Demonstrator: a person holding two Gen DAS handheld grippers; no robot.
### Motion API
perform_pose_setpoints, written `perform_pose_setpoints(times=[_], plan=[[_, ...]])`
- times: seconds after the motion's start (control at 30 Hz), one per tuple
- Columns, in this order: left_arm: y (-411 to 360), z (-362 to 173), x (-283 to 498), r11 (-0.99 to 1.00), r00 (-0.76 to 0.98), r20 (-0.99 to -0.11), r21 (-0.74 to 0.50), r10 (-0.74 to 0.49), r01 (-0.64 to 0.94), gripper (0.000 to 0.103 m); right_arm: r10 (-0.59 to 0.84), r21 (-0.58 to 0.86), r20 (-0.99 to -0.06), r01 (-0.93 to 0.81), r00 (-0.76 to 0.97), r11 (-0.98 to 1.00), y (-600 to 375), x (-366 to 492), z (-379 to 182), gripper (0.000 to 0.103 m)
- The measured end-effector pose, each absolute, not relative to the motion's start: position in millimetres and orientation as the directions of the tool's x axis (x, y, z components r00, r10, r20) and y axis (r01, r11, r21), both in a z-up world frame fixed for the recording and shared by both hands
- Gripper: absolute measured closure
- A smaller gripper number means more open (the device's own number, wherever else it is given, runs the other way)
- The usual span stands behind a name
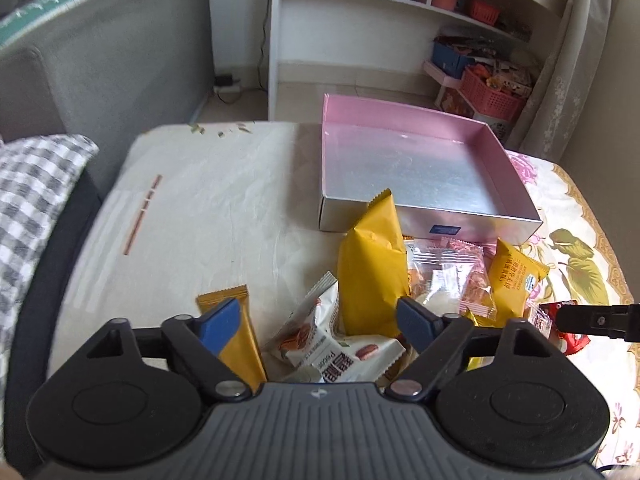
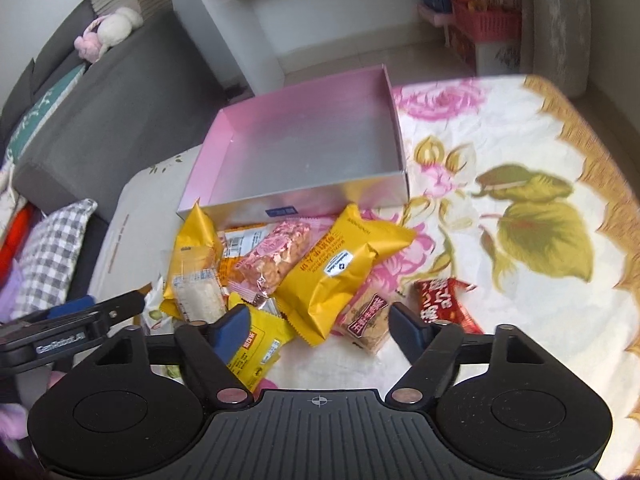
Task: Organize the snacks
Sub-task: 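Close the left tool on the yellow pillow-shaped packet and lift it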
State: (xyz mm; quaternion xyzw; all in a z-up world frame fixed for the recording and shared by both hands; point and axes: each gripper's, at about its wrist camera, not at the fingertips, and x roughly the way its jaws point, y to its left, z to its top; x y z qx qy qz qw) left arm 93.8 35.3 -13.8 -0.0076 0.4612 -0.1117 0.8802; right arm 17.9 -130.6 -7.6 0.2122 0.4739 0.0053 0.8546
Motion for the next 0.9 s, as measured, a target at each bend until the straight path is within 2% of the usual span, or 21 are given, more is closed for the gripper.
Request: perform_pose_setpoints(times=[0.2, 0.5, 0.77, 0.9], plan=[[42.4, -27.0, 119.8, 0.943, 0.512, -0.793, -0.265, -0.332, 0.201, 0.041, 0.294, 0.488, -0.779, 0.241, 0.553, 0.839, -149.5, 33.7, -23.3, 0.049], [41.6, -37.9, 140.7, 0.885, 0.461, -0.756, -0.415, -0.465, 0.213, 0.063, 0.305, 0.522, -0.784, 0.309, 0.54, 0.795, -156.0, 57.3, -42.9, 0.061], [28.9, -47.9, 149.7, 0.889, 0.419, -0.784, -0.406, -0.457, 0.211, 0.061, 0.274, 0.494, -0.814, 0.363, 0.512, 0.79, -151.6, 70.7, -57.3, 0.061], [25.5, -52.2, 149.7, 0.896, 0.403, -0.801, -0.395, -0.444, 0.201, 0.058, 0.286, 0.507, -0.81, 0.368, 0.512, 0.78, -151.1, 74.1, -60.0, 0.057]])
